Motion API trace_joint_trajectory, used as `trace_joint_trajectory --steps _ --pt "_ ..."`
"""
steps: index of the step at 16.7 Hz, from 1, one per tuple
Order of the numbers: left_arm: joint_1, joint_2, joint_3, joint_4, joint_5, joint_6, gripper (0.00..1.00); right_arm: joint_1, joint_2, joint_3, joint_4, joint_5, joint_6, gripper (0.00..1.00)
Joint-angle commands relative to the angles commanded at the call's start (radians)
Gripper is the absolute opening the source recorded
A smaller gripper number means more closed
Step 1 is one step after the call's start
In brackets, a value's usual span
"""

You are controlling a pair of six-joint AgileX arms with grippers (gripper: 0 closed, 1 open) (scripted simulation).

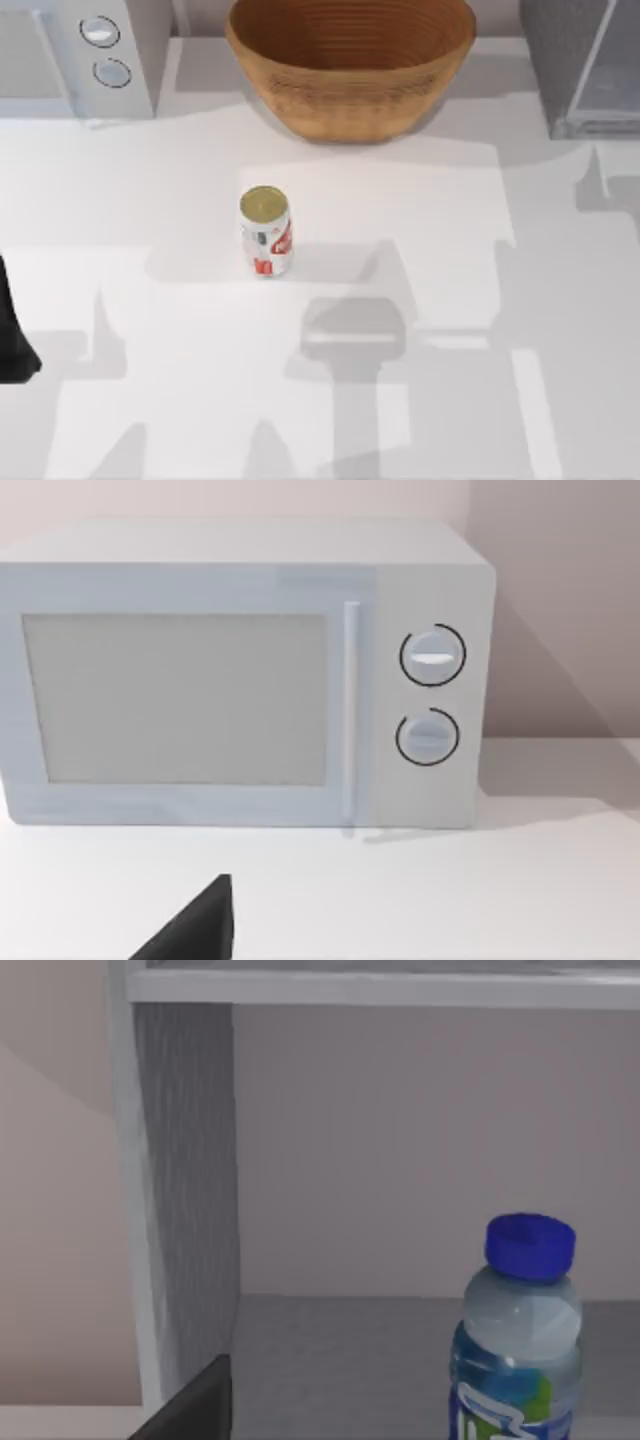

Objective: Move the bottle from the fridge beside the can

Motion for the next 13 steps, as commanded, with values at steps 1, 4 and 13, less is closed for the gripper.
trace_joint_trajectory --steps 1,4,13 --pt "0.0 0.0 0.0 0.0 0.0 0.0 1.0 -0.011 0.116 0.044 0.058 -0.01 0.0 1.0" --pt "0.0 0.0 0.0 0.0 0.0 0.0 1.0 -0.043 0.435 0.168 0.221 -0.038 0.0 1.0" --pt "0.0 0.0 0.0 0.0 0.0 0.0 1.0 -0.092 0.885 0.377 0.49 -0.08 -0.002 1.0"
